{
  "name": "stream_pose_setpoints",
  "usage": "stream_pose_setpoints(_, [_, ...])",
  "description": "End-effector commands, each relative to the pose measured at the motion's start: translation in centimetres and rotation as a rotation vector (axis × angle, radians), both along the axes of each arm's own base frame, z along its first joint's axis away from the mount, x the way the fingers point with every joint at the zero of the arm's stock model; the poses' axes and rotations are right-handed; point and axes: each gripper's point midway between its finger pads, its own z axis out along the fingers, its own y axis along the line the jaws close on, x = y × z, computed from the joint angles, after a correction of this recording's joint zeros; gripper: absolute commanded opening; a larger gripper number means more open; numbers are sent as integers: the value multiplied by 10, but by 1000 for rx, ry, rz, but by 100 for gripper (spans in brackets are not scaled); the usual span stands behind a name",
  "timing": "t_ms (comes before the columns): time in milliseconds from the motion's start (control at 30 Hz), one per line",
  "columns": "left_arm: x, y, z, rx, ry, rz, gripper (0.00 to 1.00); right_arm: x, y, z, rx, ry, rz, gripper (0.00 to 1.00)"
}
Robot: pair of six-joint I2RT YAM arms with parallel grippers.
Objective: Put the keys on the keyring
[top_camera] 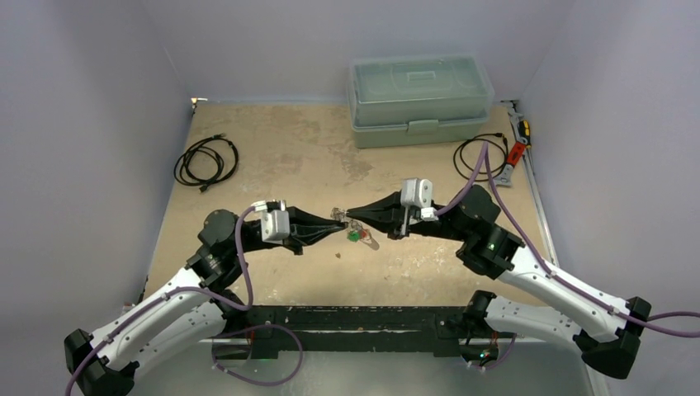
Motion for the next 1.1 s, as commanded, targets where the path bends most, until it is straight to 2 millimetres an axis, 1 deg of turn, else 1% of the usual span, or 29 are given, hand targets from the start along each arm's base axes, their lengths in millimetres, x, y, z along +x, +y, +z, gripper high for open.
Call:
stream_pose_setpoints(0, [3, 6, 13, -7, -67, 46, 0, -4, -12, 19, 70, -43, -25, 0])
stream_pose_setpoints(200, [7, 7, 13, 7, -73, 64, 0, 0, -16, 11, 60, -22, -59, 0])
stream_pose_setpoints(433, [11, 8, 16, 33, -80, 91, 0, 6, -18, 1, 41, 11, -98, 0])
stream_pose_setpoints(533, [12, 8, 16, 51, -83, 95, 0, 7, -19, -2, 36, 19, -107, 4])
stream_pose_setpoints(600, [14, 7, 14, 66, -81, 99, 0, 7, -19, -3, 34, 21, -108, 10])
stream_pose_setpoints(633, [16, 7, 14, 71, -80, 104, 0, 8, -19, -4, 31, 24, -109, 16])
stream_pose_setpoints(700, [18, 6, 13, 82, -78, 109, 0, 8, -19, -6, 26, 30, -112, 30])
stream_pose_setpoints(767, [20, 6, 14, 88, -76, 120, 0, 9, -20, -7, 21, 34, -118, 39])
stream_pose_setpoints(833, [24, 5, 12, 97, -70, 130, 0, 10, -22, -8, 20, 37, -128, 44])
stream_pose_setpoints(900, [28, 4, 10, 111, -61, 145, 0, 11, -24, -8, 23, 40, -145, 47])
stream_pose_setpoints(1067, [46, 2, 2, 152, -21, 207, 0, 20, -34, -12, 36, 57, -221, 55])
